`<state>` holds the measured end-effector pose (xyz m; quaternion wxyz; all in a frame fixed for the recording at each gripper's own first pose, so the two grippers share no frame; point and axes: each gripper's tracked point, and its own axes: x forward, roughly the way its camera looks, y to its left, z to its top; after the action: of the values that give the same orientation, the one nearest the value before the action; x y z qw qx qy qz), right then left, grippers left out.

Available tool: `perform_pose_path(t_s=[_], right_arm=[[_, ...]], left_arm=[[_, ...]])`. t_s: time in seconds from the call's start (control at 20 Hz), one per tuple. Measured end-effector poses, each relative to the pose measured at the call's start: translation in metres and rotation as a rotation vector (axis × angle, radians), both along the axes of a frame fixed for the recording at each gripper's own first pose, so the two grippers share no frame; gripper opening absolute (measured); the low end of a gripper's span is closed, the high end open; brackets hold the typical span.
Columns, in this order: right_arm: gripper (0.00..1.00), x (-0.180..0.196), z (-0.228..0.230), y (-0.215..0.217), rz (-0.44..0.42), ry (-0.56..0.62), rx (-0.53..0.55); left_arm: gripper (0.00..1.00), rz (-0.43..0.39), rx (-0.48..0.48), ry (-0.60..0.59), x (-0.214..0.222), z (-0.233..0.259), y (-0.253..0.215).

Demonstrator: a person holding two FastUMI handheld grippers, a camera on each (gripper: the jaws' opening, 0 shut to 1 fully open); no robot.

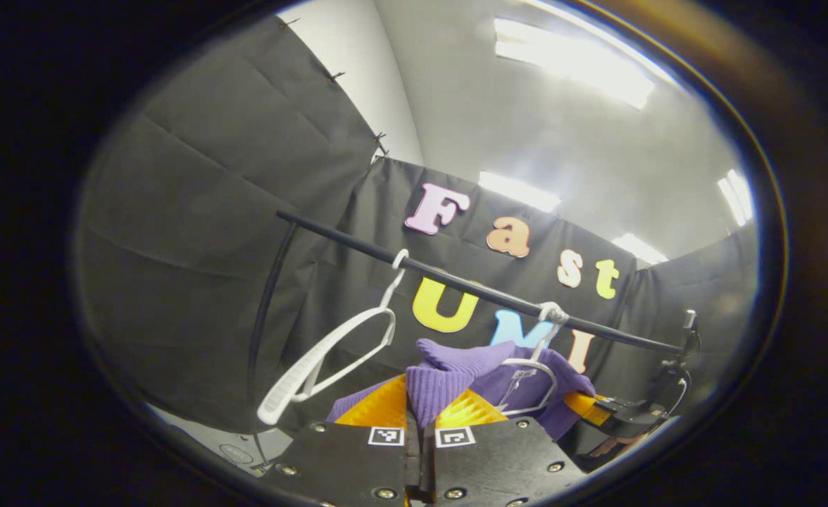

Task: Grasp the clothes on the hanger with both hands and then place them into the laundry hamper below.

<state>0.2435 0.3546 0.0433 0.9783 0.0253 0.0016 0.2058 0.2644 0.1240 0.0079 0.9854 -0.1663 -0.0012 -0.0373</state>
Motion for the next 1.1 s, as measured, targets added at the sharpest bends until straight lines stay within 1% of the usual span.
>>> perform_pose_path(t_s=[0.05, 0.2, 0.45, 0.5, 0.55, 0.85, 1.1], right_arm=[[0.0, -0.001, -0.001, 0.001, -0.001, -0.003, -0.001], [0.0, -0.006, 0.007, 0.013, 0.002, -0.019, -0.002], [0.0, -0.01, 0.013, 0.027, 0.003, -0.04, -0.008], [0.0, -0.012, 0.012, 0.028, 0.004, -0.04, -0.005], [0.0, -0.014, 0.011, 0.028, 0.005, -0.039, -0.002], [0.0, -0.017, 0.012, 0.027, 0.003, -0.048, -0.002], [0.0, -0.019, 0.014, 0.025, 0.014, -0.05, -0.011]], left_arm=[[0.0, 0.002, 0.004, -0.004, 0.001, 0.0, 0.005], [0.01, 0.012, 0.01, -0.011, -0.001, 0.002, 0.03], [0.01, 0.043, 0.023, 0.001, 0.008, -0.013, 0.063], [0.04, 0.057, 0.04, 0.017, 0.013, -0.019, 0.07], [0.01, 0.062, 0.051, 0.032, 0.017, -0.028, 0.073], [0.01, 0.064, 0.062, 0.06, 0.019, -0.059, 0.067], [0.01, 0.062, -0.002, 0.081, 0.02, -0.08, 0.059]])
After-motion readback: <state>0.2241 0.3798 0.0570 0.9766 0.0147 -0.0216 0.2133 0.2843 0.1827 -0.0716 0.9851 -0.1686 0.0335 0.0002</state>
